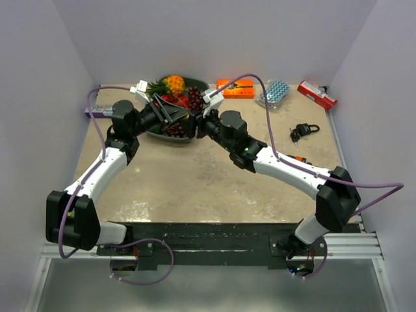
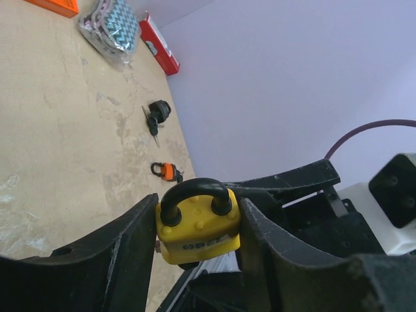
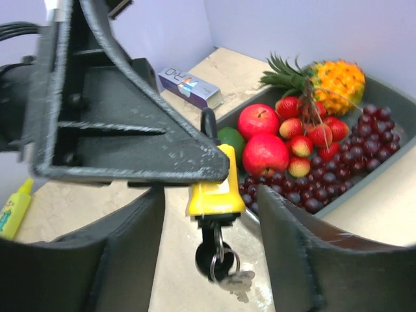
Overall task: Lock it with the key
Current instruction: Lock the lock.
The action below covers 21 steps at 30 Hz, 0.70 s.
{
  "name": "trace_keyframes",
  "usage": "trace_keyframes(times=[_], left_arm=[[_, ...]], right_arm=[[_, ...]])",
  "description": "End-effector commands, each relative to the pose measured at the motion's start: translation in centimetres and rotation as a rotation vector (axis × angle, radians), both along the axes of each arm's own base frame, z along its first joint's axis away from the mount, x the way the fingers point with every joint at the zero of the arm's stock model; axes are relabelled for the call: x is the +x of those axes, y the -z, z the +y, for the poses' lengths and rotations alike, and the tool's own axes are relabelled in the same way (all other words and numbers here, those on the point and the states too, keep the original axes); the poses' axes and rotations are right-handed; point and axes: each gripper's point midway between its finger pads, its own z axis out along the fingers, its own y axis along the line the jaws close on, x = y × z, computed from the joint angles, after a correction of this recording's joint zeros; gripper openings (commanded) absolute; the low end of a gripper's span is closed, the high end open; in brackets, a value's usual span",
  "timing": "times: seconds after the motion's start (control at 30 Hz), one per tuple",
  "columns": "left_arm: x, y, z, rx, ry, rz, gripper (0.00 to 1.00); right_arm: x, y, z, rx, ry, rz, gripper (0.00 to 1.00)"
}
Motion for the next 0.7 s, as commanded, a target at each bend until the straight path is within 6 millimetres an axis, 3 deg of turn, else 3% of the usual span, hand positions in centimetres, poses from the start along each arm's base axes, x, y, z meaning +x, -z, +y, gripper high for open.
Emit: trace_keyframes(times=[0.0, 0.17, 0.33, 0.5, 0.67], left_arm=[[1.2, -1.9, 2.6, -0.015, -0.042, -0.060, 0.00], [1.5, -2.7, 4.5, 0.038, -0.064, -0.089, 0.00], [0.3, -2.1, 4.4, 0.066, -0.044, -0.091, 0.00], [-0.5, -1.7, 4.3, 0.057, -0.033, -0.080, 0.00], [-1.0, -2.6, 4.3, 0.053, -0.031, -0.106, 0.00]], right_arm=[[-0.9, -5.4, 0.5, 0.094, -0.048, -0.095, 0.67], [-1.8, -4.1, 0.7, 0.007, -0.139, -0.062, 0.64], [-2.0, -2.9, 1.2, -0.076, -0.194, -0.062, 0.57], [-1.7, -3.0, 1.7, -0.088, -0.215, -0.068, 0.43], [-1.5, -2.3, 2.3, -0.108, -0.232, -0.051, 0.41]])
